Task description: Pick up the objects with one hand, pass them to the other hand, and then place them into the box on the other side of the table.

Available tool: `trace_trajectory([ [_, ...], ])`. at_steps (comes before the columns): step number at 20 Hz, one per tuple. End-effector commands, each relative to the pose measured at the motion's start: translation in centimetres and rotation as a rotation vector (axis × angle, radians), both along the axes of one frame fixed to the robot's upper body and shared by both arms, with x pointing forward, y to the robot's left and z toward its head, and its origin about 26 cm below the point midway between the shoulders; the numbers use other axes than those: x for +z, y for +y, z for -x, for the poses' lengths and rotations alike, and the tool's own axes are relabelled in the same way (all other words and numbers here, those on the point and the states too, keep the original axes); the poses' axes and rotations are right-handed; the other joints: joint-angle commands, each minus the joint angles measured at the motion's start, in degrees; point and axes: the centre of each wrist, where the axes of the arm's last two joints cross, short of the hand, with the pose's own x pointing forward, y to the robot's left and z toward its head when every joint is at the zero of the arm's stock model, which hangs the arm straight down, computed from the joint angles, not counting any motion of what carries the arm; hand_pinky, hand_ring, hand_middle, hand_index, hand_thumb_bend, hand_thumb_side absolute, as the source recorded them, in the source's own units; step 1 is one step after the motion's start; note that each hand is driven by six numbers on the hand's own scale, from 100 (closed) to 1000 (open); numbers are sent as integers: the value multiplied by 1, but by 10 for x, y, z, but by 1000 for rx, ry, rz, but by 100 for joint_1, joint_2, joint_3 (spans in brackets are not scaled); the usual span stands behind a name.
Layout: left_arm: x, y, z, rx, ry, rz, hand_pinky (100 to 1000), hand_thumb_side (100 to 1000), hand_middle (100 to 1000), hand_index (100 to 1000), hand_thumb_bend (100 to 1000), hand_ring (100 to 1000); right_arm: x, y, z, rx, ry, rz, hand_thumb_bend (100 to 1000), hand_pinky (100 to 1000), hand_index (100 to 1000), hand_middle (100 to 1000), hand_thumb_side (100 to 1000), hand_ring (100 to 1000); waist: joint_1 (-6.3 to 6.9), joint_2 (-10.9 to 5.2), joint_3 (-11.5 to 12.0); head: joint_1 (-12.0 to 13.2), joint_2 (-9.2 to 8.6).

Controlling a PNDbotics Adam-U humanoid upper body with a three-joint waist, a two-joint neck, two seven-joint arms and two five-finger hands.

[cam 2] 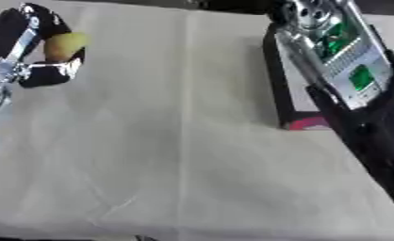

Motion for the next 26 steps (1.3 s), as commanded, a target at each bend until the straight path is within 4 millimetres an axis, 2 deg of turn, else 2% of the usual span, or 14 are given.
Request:
trace_trajectory([
  [1, 10, -5, 5, -56, -116, 36, 539, 100, 372, 498, 100, 381, 6, 13, 7, 64, 6, 89, 339, 885, 969, 822, 344, 838, 11, -171, -12, -86, -12],
  [6, 8, -9, 9, -147, -209, 57, 555, 100, 379, 500, 100, 394, 6, 33, 5, 129, 46, 169, 357, 885, 973, 824, 350, 841, 8, -183, -31, -182, 41],
  [13, 6, -18, 15, -226, -292, 6, 557, 100, 384, 499, 100, 403, -1, 53, -8, 189, 110, 176, 312, 890, 983, 820, 415, 840, 28, -152, -11, -262, 31],
  [17, 5, -23, 19, -259, -334, -18, 560, 100, 386, 497, 100, 409, -8, 59, -18, 193, 147, 162, 282, 891, 986, 819, 455, 840, 36, -129, -4, -289, 0],
  [23, 2, -28, 21, -279, -368, -40, 560, 100, 389, 497, 100, 412, -23, 63, -31, 181, 195, 172, 274, 890, 987, 819, 484, 840, 38, -91, 11, -367, -162],
  [26, 0, -28, 21, -277, -382, -50, 560, 100, 390, 497, 100, 414, -29, 65, -37, 183, 226, 184, 281, 890, 987, 819, 489, 841, 40, -89, 14, -402, -170],
])
